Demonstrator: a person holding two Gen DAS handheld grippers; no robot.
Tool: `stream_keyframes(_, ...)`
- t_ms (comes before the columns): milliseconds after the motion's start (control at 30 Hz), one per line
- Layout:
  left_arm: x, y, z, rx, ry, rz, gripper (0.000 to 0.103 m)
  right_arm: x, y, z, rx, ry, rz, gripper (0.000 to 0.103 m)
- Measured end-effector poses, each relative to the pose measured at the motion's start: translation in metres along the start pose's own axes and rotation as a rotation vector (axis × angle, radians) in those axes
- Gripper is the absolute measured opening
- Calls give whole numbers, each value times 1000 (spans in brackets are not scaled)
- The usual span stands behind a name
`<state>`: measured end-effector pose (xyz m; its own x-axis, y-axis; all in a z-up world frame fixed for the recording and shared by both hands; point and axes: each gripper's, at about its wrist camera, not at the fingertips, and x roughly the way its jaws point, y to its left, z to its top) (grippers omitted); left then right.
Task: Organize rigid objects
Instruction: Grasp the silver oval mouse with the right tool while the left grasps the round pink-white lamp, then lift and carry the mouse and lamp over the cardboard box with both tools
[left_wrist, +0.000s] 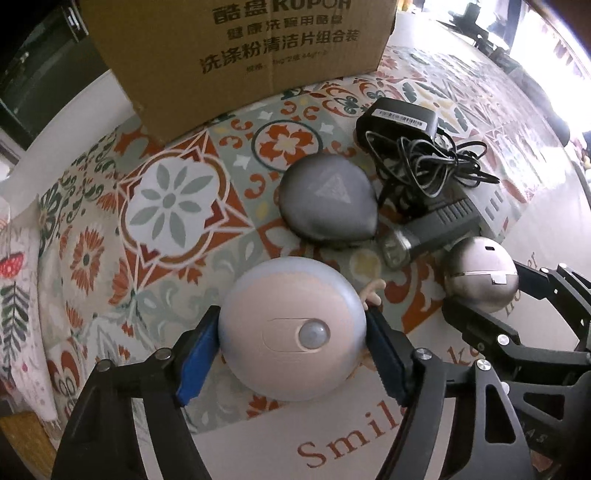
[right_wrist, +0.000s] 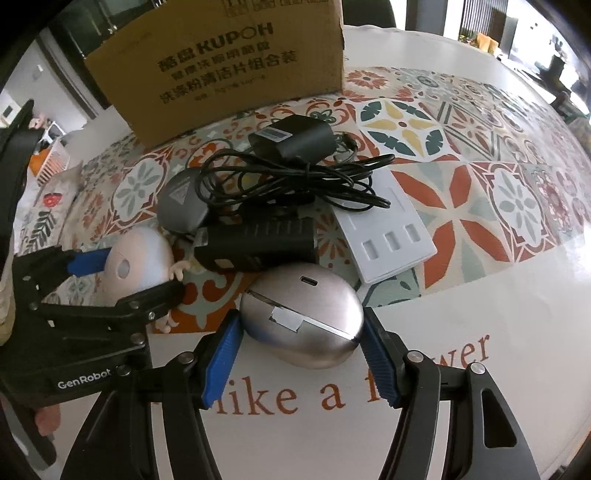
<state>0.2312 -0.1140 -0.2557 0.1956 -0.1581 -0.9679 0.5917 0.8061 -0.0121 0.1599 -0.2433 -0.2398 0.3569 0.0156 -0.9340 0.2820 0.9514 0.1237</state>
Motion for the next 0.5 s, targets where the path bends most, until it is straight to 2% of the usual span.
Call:
stream_keyframes(300,-5,7,-26,-80,-12,-15,75,-11,9,-15,-33,-21,-5,64)
stream_keyframes(500,-20,21,-35,-98,-26,-11,74,-14,14,-20,-40,-29,9,64)
